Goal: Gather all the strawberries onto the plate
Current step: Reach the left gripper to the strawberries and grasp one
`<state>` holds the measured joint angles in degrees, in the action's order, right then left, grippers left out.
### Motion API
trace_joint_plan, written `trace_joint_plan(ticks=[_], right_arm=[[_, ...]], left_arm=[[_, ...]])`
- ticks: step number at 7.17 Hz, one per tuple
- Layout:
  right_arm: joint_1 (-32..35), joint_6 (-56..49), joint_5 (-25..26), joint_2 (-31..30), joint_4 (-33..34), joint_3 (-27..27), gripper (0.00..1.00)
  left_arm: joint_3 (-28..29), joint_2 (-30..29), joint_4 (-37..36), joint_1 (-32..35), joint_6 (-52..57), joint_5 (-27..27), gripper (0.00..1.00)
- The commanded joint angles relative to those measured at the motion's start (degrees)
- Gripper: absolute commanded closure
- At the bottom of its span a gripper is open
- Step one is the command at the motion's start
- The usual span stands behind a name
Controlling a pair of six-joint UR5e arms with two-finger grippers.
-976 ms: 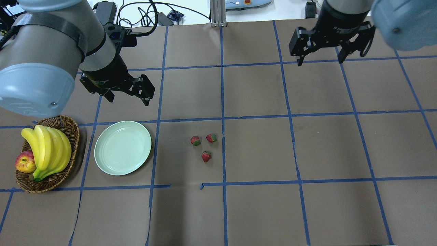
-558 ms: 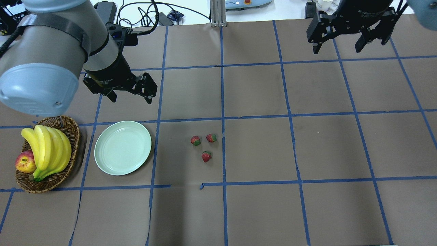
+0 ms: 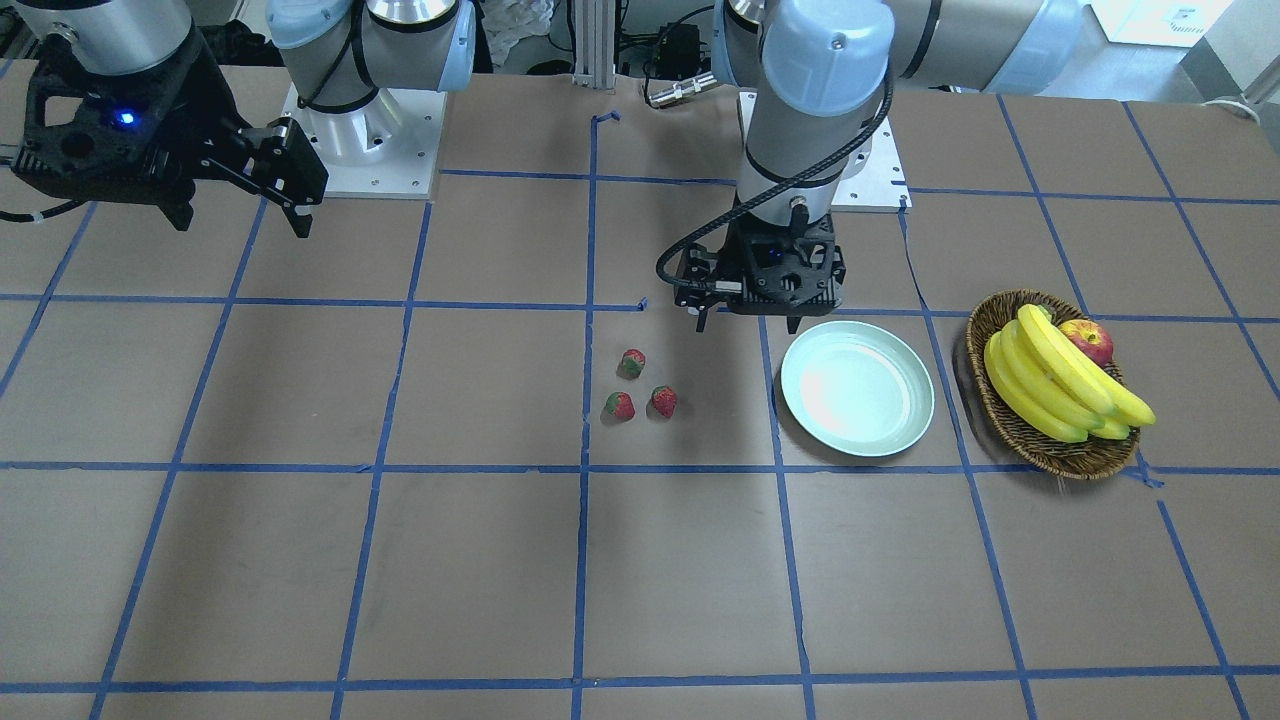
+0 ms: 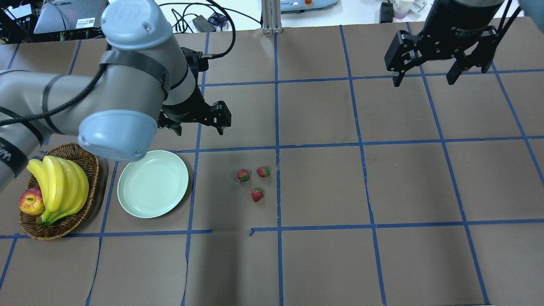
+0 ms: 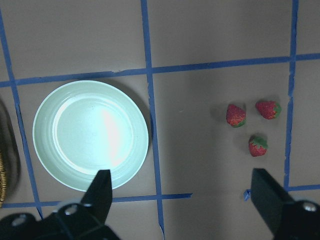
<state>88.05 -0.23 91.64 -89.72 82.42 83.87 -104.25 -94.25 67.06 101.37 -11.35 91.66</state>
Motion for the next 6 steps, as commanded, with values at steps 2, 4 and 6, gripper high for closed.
trace_joint_plan(ticks=[2,4,6], right_arm=[[-0.1,0.2,-0.4,-3.3,1.1,4.9,0.00],[0.1,0.6,-0.6,-3.0,3.2,4.8,0.00],[0.1,0.6,-0.7,-2.8,4.4,5.0,0.00]], left_arm=[[-3.1,-2.2,-6.1,1.9,-3.8,0.2,0.00],[-3.2,-5.1,-7.3,2.1,-9.9,-0.3,0.00],[-5.2,-8.8,-11.1,2.1,-18.8,-0.5,0.00]])
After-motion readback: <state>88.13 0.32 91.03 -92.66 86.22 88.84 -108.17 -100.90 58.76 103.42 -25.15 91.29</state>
